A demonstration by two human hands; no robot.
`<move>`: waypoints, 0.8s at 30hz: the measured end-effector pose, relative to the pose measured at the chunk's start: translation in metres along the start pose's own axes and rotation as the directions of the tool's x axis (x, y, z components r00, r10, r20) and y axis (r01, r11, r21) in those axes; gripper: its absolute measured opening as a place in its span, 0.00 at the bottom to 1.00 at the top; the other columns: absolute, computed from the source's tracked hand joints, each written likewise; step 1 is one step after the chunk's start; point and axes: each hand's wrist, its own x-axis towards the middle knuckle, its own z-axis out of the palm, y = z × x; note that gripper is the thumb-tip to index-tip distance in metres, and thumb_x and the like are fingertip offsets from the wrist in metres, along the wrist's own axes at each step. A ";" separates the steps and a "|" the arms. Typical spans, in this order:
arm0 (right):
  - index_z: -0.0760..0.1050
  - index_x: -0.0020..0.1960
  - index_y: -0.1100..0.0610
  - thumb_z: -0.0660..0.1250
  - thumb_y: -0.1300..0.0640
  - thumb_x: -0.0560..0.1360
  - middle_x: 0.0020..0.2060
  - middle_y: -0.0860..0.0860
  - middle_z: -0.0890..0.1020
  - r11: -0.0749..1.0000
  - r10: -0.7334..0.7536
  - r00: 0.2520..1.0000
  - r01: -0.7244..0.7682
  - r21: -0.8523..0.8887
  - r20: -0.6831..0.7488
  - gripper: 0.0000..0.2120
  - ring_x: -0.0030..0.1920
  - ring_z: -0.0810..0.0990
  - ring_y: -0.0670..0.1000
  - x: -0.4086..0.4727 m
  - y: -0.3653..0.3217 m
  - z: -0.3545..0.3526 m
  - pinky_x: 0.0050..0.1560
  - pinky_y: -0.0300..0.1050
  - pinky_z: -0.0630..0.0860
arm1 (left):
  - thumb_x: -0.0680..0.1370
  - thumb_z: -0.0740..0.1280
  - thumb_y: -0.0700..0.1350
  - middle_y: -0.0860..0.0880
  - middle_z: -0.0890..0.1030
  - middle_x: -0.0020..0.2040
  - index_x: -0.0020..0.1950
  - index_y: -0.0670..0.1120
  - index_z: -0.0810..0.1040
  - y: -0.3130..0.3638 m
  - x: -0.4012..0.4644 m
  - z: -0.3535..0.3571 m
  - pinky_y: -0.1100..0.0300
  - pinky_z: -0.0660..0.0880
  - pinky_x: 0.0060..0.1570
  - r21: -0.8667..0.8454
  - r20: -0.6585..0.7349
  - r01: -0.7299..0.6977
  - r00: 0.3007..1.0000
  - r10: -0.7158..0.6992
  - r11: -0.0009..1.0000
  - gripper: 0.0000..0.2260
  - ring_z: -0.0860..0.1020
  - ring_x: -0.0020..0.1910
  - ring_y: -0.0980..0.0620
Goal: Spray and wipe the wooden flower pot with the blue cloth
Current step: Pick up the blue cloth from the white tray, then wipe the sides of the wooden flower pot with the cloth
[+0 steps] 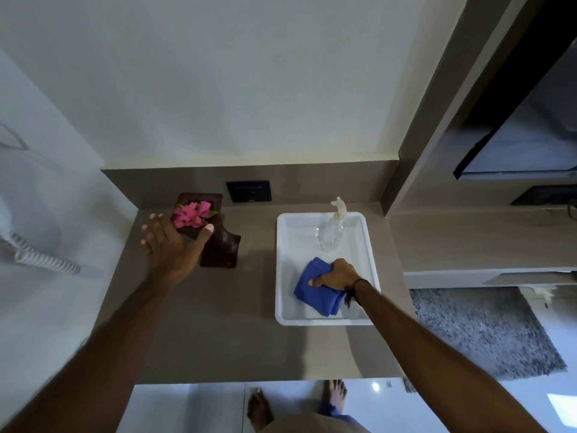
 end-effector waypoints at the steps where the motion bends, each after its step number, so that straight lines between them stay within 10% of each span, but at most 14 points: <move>1: 0.73 0.61 0.60 0.77 0.45 0.67 0.57 0.58 0.81 0.994 -0.004 1.000 0.005 0.113 -0.015 0.29 0.56 0.81 0.58 0.001 -0.003 0.001 0.60 0.54 0.79 | 0.68 0.55 0.76 0.40 0.39 0.84 0.83 0.42 0.40 0.000 0.000 -0.001 0.40 0.38 0.77 0.005 0.003 0.000 1.000 0.000 1.000 0.56 0.39 0.82 0.38; 9: 0.73 0.45 0.48 0.74 0.50 0.72 0.43 0.48 0.82 0.755 -0.112 0.981 0.187 0.629 -0.157 0.09 0.49 0.82 0.53 -0.001 -0.084 0.026 0.37 0.39 0.75 | 0.66 0.52 0.80 0.42 0.38 0.84 0.82 0.43 0.40 -0.005 0.005 -0.002 0.38 0.39 0.78 0.107 -0.027 -0.003 1.000 0.005 0.994 0.58 0.38 0.82 0.39; 15: 0.71 0.68 0.58 0.71 0.60 0.73 0.59 0.58 0.81 0.702 -0.126 0.962 0.260 0.664 -0.243 0.24 0.59 0.80 0.60 -0.001 -0.139 0.060 0.59 0.59 0.79 | 0.66 0.51 0.79 0.40 0.42 0.84 0.83 0.41 0.43 0.001 0.009 -0.005 0.39 0.41 0.78 0.209 -0.030 0.057 0.998 -0.052 0.976 0.58 0.41 0.82 0.38; 24: 0.76 0.57 0.63 0.67 0.62 0.74 0.53 0.60 0.83 0.712 -0.314 0.918 0.397 0.579 -0.243 0.12 0.52 0.82 0.59 -0.011 -0.176 0.140 0.52 0.49 0.79 | 0.73 0.57 0.74 0.44 0.40 0.84 0.83 0.44 0.42 0.012 0.014 -0.015 0.41 0.38 0.78 0.286 0.078 0.103 0.989 -0.130 0.953 0.51 0.39 0.83 0.42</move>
